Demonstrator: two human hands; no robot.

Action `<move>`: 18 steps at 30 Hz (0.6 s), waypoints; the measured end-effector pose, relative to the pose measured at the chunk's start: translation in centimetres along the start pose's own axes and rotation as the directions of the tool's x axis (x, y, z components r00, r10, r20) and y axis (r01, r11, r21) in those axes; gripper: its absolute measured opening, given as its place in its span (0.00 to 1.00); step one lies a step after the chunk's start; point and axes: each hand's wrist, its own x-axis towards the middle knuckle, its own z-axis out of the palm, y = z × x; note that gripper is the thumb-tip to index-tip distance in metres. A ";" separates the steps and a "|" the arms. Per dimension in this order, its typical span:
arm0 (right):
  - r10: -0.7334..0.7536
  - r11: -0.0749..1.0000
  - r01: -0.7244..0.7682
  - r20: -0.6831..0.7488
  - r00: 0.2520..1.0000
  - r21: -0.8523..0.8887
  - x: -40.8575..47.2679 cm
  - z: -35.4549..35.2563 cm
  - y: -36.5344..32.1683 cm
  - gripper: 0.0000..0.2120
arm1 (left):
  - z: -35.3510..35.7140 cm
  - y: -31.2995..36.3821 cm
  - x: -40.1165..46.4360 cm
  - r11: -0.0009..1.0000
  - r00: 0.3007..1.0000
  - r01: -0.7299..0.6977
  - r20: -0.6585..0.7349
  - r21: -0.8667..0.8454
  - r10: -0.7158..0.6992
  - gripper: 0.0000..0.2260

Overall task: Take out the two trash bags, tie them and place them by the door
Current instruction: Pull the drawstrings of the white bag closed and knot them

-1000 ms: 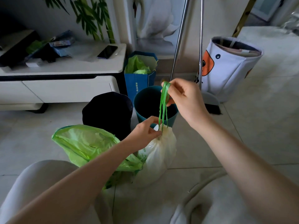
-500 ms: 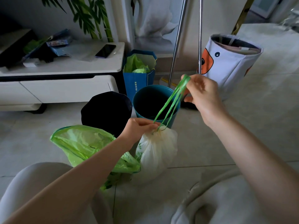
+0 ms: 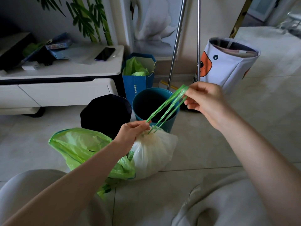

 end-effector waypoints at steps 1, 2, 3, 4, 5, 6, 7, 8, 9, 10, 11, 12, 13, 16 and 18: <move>-0.003 1.000 0.002 0.042 0.999 0.014 -0.1 -0.1 -0.2 0.09 | 0.0 0.1 0.0 0.999 1.000 -0.006 0.000 0.039 0.006 0.07; -0.011 1.000 0.008 0.080 0.997 0.028 -0.3 -0.1 -0.4 0.09 | -0.1 0.2 0.1 0.992 1.000 -0.022 -0.005 0.124 0.023 0.06; -0.021 0.999 0.017 0.103 0.994 0.036 -0.3 -0.1 -0.5 0.09 | 0.0 0.4 0.1 0.967 0.999 -0.044 -0.012 0.250 0.048 0.06; -0.030 0.999 0.026 0.113 0.993 0.041 -0.4 -0.1 -0.6 0.09 | 0.1 0.5 0.1 0.923 0.997 -0.065 -0.010 0.379 0.075 0.07; -0.038 0.998 0.032 0.116 0.993 0.049 -0.4 0.0 -0.6 0.09 | 0.3 0.8 0.1 0.865 0.995 -0.090 0.000 0.493 0.103 0.07; -0.044 0.997 0.037 0.117 0.992 0.063 -0.4 0.0 -0.6 0.09 | 0.7 1.1 -0.2 0.809 0.992 -0.113 0.022 0.577 0.123 0.08; -0.049 0.996 0.040 0.118 0.992 0.077 -0.4 0.2 -0.5 0.09 | 0.9 1.4 -0.4 0.742 0.988 -0.147 0.064 0.654 0.140 0.09; -0.051 0.995 0.040 0.120 0.991 0.089 -0.4 0.3 -0.4 0.09 | 1.0 1.7 -0.5 0.638 0.979 -0.200 0.131 0.744 0.155 0.09; -0.048 0.995 0.037 0.123 0.991 0.095 -0.4 0.5 -0.4 0.09 | 1.0 1.9 -0.8 0.503 0.965 -0.264 0.220 0.823 0.146 0.10; -0.044 0.995 0.032 0.122 0.992 0.100 -0.4 0.7 -0.3 0.09 | 1.1 2.1 -1.1 0.381 0.944 -0.329 0.311 0.864 0.111 0.10; -0.039 0.994 0.027 0.115 0.993 0.104 -0.3 0.8 -0.3 0.10 | 1.2 2.2 -1.3 0.328 0.924 -0.377 0.377 0.866 0.066 0.11; -0.036 0.994 0.025 0.102 0.994 0.106 -0.2 1.0 -0.2 0.10 | 1.4 2.2 -1.6 0.335 0.911 -0.394 0.413 0.856 0.017 0.12; -0.032 0.994 0.023 0.086 0.996 0.108 -0.1 1.1 -0.1 0.10 | 1.5 2.2 -1.8 0.365 0.902 -0.397 0.432 0.842 -0.016 0.12; -0.011 0.989 0.004 0.050 0.999 0.145 0.3 1.6 0.2 0.09 | 1.7 2.3 -2.2 0.415 0.880 -0.412 0.472 0.811 -0.048 0.10; 0.001 0.985 -0.008 0.042 0.999 0.170 0.5 2.1 0.4 0.08 | 1.9 2.2 -2.2 0.430 0.878 -0.406 0.475 0.806 -0.062 0.08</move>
